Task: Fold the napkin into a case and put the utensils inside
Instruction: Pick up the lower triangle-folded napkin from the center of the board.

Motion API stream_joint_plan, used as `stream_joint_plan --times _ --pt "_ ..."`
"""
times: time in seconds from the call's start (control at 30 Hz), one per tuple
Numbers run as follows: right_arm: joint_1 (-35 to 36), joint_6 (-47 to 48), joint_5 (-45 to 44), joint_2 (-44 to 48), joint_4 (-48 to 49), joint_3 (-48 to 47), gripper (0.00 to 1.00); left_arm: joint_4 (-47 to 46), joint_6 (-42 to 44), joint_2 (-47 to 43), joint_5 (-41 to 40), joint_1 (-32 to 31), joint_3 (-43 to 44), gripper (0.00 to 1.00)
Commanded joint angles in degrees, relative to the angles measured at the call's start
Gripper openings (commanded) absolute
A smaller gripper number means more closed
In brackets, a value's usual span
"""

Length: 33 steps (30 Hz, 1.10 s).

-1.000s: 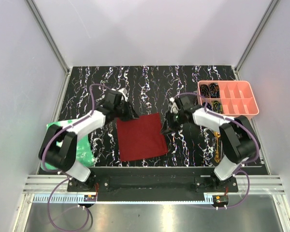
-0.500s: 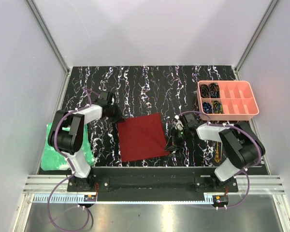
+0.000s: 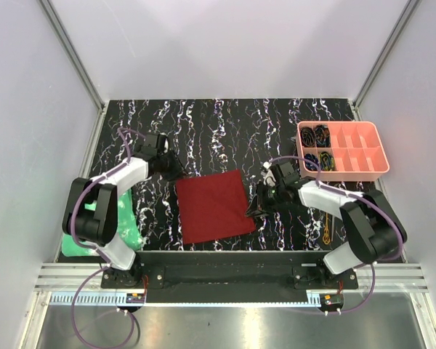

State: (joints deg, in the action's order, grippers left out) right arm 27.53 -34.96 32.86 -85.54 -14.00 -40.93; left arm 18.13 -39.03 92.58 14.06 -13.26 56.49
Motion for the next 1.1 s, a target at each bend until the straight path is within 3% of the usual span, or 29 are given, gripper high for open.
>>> stream_joint_plan --times 0.0,0.27,0.37,0.47,0.6,0.83,1.07 --pt "0.33 -1.07 -2.97 -3.93 1.61 -0.03 0.19 -0.46 0.18 4.88 -2.02 1.13 -0.33 0.28" --pt "0.94 0.86 -14.21 -0.87 -6.03 -0.81 0.2 5.76 2.81 7.28 -6.16 1.83 3.36 0.28" --pt "3.67 3.49 -21.59 1.42 -13.23 -5.64 0.21 6.04 2.81 -2.96 -5.45 1.57 2.93 0.34" --pt "7.53 3.5 -28.8 2.74 -19.21 -10.83 0.28 7.0 4.22 -11.85 -4.22 1.65 3.01 0.52" --pt "13.07 2.36 -35.04 2.05 -23.96 -16.8 0.43 10.34 6.42 -18.39 -2.55 2.09 3.63 0.56" --pt "29.14 -0.81 -37.08 -12.15 -24.5 -33.12 0.67 15.7 5.19 -28.23 -0.35 10.52 2.13 0.56" --pt "41.89 -1.87 -38.49 -31.34 -28.09 -53.53 0.79 22.2 3.87 -35.45 -6.59 21.07 1.78 0.63"
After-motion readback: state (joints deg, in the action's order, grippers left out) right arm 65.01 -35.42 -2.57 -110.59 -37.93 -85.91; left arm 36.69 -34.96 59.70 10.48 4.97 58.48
